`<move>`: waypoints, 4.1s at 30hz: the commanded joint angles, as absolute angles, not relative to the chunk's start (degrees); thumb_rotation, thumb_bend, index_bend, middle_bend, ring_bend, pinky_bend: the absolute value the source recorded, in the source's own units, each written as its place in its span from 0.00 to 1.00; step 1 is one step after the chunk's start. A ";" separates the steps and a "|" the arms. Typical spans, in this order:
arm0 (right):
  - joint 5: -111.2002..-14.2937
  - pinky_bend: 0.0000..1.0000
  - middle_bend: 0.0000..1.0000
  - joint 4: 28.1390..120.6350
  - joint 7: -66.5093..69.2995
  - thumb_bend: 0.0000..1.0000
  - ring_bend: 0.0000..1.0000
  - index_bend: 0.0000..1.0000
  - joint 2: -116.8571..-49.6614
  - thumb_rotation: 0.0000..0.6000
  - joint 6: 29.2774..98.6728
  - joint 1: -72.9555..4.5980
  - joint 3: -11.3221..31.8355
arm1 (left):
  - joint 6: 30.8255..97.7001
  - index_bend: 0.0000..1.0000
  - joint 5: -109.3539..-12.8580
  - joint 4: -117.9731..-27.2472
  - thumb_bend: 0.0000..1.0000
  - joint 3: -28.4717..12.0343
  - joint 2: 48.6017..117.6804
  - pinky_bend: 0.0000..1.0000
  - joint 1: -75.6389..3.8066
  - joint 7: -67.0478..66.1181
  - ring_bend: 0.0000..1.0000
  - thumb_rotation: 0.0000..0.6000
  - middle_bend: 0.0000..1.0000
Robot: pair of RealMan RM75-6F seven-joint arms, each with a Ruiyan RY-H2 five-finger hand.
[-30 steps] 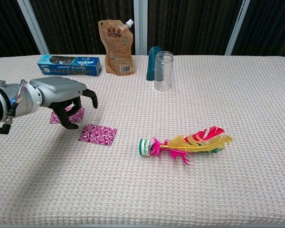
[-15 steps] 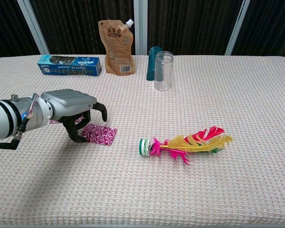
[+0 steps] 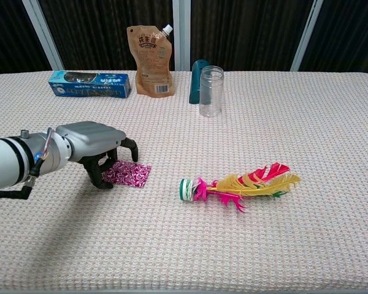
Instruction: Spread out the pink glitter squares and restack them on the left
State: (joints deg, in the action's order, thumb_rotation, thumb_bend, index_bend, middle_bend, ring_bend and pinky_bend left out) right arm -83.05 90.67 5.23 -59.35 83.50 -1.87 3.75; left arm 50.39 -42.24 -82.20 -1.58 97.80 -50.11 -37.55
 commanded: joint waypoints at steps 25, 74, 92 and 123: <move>-83.19 0.00 0.08 91.15 4.92 0.20 0.00 0.08 -59.20 0.62 83.55 -2.01 3.87 | 54.57 0.43 -42.57 -84.61 0.30 -3.74 92.73 0.87 -47.13 -34.85 0.93 1.00 0.89; -82.81 0.00 0.09 90.99 5.12 0.19 0.00 0.08 -59.22 0.62 83.19 -2.24 3.85 | 46.93 0.38 -26.24 -72.50 0.30 -6.55 94.48 0.87 -49.73 -34.34 0.92 1.00 0.89; -82.85 0.00 0.09 90.83 5.59 0.19 0.00 0.08 -59.12 0.62 83.40 -2.02 3.81 | 47.56 0.33 -25.99 -73.79 0.30 -5.85 94.31 0.87 -50.06 -35.08 0.92 1.00 0.89; -86.15 0.00 0.06 87.93 13.99 0.19 0.00 0.08 -59.97 0.68 83.16 -3.65 3.97 | 82.33 0.29 -62.89 -82.47 0.29 -0.99 72.66 0.31 -21.61 -9.11 0.22 1.00 0.25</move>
